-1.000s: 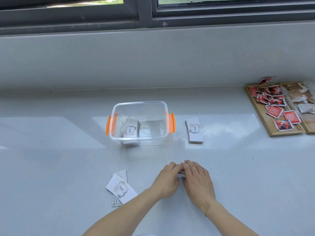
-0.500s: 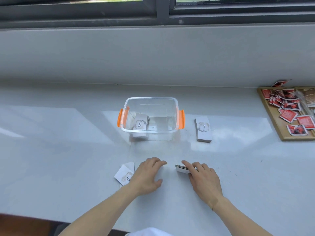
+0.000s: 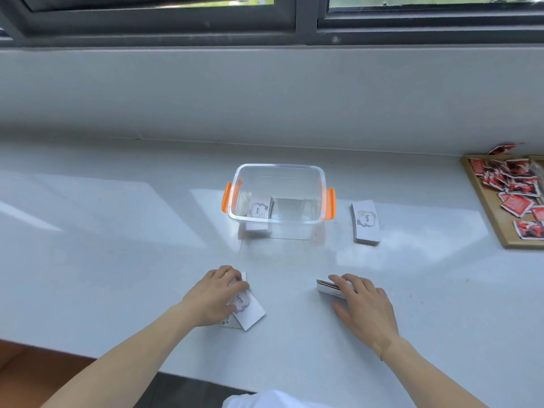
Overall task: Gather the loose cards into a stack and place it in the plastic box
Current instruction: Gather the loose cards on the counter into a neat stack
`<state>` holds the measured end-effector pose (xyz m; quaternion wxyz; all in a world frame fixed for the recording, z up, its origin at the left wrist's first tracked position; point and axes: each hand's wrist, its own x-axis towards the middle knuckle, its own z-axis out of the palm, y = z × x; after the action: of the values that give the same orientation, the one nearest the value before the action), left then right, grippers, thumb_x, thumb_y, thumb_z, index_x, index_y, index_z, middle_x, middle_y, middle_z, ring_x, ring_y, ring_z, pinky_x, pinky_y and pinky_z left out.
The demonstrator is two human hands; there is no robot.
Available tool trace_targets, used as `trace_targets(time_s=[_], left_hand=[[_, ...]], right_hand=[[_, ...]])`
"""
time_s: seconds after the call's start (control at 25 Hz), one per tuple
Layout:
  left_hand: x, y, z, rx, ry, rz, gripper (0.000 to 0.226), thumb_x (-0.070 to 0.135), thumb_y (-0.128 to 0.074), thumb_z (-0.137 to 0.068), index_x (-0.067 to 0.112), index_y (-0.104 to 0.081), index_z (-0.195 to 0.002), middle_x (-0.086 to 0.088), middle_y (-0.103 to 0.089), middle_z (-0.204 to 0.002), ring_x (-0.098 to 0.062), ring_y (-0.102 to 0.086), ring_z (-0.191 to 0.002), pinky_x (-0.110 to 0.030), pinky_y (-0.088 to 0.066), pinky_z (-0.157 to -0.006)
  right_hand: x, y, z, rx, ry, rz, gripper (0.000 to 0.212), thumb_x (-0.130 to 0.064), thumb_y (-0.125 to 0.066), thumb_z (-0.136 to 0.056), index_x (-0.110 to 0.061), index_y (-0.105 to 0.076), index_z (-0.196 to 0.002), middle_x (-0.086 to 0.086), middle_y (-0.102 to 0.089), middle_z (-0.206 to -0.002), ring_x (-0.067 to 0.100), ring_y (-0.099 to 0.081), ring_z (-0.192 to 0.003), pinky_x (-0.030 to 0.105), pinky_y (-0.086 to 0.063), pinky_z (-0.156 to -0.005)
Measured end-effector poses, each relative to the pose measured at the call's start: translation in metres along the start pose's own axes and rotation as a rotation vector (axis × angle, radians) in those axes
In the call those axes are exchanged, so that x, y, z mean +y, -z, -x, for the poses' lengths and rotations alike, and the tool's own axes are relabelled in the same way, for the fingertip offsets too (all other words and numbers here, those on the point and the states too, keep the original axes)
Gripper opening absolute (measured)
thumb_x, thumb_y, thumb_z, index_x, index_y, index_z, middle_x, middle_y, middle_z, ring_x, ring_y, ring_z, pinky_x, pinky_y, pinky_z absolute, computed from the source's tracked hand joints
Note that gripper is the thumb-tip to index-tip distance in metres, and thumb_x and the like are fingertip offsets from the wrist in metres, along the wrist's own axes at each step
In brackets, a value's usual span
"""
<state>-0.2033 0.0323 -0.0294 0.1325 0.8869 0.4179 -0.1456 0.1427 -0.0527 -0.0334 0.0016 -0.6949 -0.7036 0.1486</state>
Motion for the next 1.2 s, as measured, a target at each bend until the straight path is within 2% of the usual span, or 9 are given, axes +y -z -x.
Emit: trace_targets(time_s=[0.16,0.24,0.4,0.52,0.64,0.84,0.96,1.08,1.2], left_hand=[[0.002,0.004,-0.003,0.009,0.009,0.040,0.038,0.030,-0.059,-0.086,0.029,-0.049,-0.122,0.002,-0.044,-0.122,-0.020,-0.035,-0.122,-0.032,-0.034,-0.099],[0.008,0.008,-0.006,0.097,-0.009,0.091,0.025,0.025,-0.058,-0.090,0.027,-0.054,-0.114,0.003,-0.049,-0.115,-0.021,-0.043,-0.111,-0.032,-0.036,-0.095],[0.041,0.022,-0.024,0.162,-0.047,0.293,0.014,0.016,-0.053,-0.093,0.027,-0.054,-0.101,0.006,-0.051,-0.105,-0.021,-0.053,-0.082,-0.031,-0.040,-0.066],[0.079,0.022,-0.046,0.174,-0.045,0.401,0.011,0.017,-0.054,-0.093,0.026,-0.055,-0.100,0.007,-0.051,-0.107,-0.019,-0.055,-0.085,-0.033,-0.045,-0.068],[0.114,0.020,-0.066,0.274,-0.013,0.490,0.010,0.018,-0.060,-0.091,0.025,-0.057,-0.097,0.007,-0.049,-0.107,-0.014,-0.051,-0.088,-0.033,-0.047,-0.068],[0.153,0.010,-0.084,0.345,0.062,0.589,0.018,0.019,-0.065,-0.085,0.026,-0.050,-0.091,0.010,-0.042,-0.110,-0.009,-0.048,-0.080,-0.032,-0.049,-0.057],[0.160,0.008,-0.093,0.357,0.114,0.619,0.028,0.023,-0.069,-0.082,0.025,-0.045,-0.096,0.011,-0.040,-0.112,-0.008,-0.051,-0.081,-0.031,-0.045,-0.052],[0.162,0.006,-0.100,0.342,0.133,0.592,0.034,0.032,-0.070,-0.081,0.025,-0.047,-0.105,0.010,-0.046,-0.110,-0.009,-0.051,-0.091,-0.034,-0.050,-0.059],[0.165,0.006,-0.105,0.317,0.140,0.554,0.032,0.042,-0.067,-0.081,0.026,-0.048,-0.100,0.011,-0.051,-0.101,-0.011,-0.049,-0.094,-0.034,-0.048,-0.064]], right_hand=[[0.002,-0.001,0.001,-0.010,0.000,-0.047,0.055,-0.058,-0.050,-0.088,-0.040,-0.036,-0.138,-0.011,-0.046,-0.140,0.017,-0.041,-0.127,0.035,-0.041,-0.092],[0.002,-0.001,0.002,-0.010,-0.004,-0.067,0.056,-0.066,-0.041,-0.087,-0.042,-0.035,-0.137,-0.013,-0.045,-0.140,0.016,-0.038,-0.129,0.035,-0.039,-0.095],[0.003,0.000,0.002,-0.007,-0.012,-0.140,0.061,-0.078,-0.020,-0.083,-0.047,-0.033,-0.134,-0.016,-0.044,-0.139,0.013,-0.034,-0.130,0.035,-0.036,-0.097],[0.004,0.000,0.002,-0.017,-0.008,-0.162,0.067,-0.082,-0.018,-0.080,-0.046,-0.033,-0.134,-0.016,-0.043,-0.140,0.013,-0.033,-0.130,0.035,-0.035,-0.097],[0.002,0.000,0.003,-0.036,-0.021,-0.152,0.068,-0.083,-0.023,-0.079,-0.046,-0.032,-0.135,-0.015,-0.044,-0.139,0.013,-0.034,-0.129,0.036,-0.035,-0.098],[0.003,-0.006,0.003,-0.044,-0.024,-0.099,0.056,-0.064,-0.039,-0.084,-0.043,-0.031,-0.136,-0.014,-0.046,-0.137,0.015,-0.039,-0.126,0.035,-0.037,-0.094],[0.003,-0.008,-0.001,-0.008,-0.032,-0.099,0.044,-0.052,-0.046,-0.087,-0.041,-0.040,-0.129,-0.013,-0.052,-0.130,0.017,-0.045,-0.119,0.035,-0.039,-0.088],[0.003,-0.008,-0.004,0.030,-0.024,-0.086,0.033,-0.043,-0.053,-0.089,-0.036,-0.049,-0.120,-0.011,-0.059,-0.119,0.020,-0.053,-0.109,0.035,-0.042,-0.081],[0.002,-0.007,-0.004,0.066,-0.025,-0.075,0.030,-0.028,-0.070,-0.080,-0.031,-0.059,-0.107,-0.008,-0.065,-0.097,0.023,-0.061,-0.086,0.035,-0.047,-0.065]])
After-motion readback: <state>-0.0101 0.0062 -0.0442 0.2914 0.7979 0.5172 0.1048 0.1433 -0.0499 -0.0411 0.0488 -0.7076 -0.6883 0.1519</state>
